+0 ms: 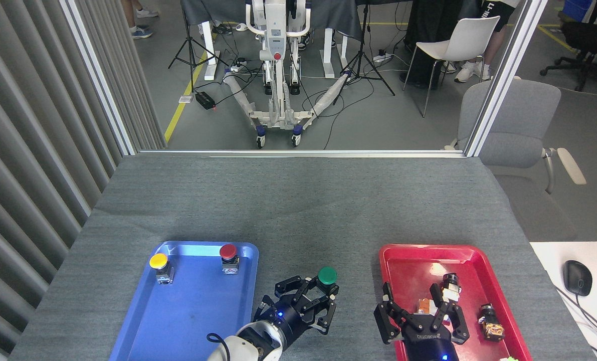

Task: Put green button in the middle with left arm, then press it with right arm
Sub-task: 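Carry the green button with the left gripper to the table middle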

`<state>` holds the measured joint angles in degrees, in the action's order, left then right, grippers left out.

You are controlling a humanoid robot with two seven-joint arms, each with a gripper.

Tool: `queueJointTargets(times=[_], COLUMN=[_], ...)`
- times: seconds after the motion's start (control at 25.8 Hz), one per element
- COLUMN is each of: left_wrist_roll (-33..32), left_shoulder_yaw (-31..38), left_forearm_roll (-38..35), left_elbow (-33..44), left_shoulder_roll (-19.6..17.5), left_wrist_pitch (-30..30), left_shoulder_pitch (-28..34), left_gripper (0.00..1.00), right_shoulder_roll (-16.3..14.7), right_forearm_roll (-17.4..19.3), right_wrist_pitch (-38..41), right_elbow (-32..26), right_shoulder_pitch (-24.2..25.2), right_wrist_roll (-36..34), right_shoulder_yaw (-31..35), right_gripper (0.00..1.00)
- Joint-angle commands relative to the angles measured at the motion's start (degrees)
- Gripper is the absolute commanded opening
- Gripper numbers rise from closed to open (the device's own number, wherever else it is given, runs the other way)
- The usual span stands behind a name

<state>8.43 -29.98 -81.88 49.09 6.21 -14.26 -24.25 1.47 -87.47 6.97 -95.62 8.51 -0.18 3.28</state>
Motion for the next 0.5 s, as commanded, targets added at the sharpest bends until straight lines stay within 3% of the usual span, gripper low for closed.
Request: queueJointTargets(times=[0.0, 0.47], left_wrist_roll=[0.36, 0.54], left_shoulder_yaw=[-0.52, -0.34], left_forearm_roll=[-0.21, -0.04], left_elbow=[-3.21, -8.39], left_shoulder_roll=[0.83, 1.53], left_wrist_pitch=[3.18, 3.8], left_shoulder_pitch=[-0.35, -1.41], left_gripper=[0.0, 0.0], right_shoulder_roll=[0.02, 0.2], right_forearm_roll=[0.02, 0.37], right_wrist_pitch=[0.06, 0.06], right_elbow=[0.0, 0.18], right_shoulder_pitch=[0.19, -0.34], right_wrist_roll=[0.0, 0.09], right_shoulder_yaw=[-0.03, -0.03], right_gripper=[1.0, 1.0])
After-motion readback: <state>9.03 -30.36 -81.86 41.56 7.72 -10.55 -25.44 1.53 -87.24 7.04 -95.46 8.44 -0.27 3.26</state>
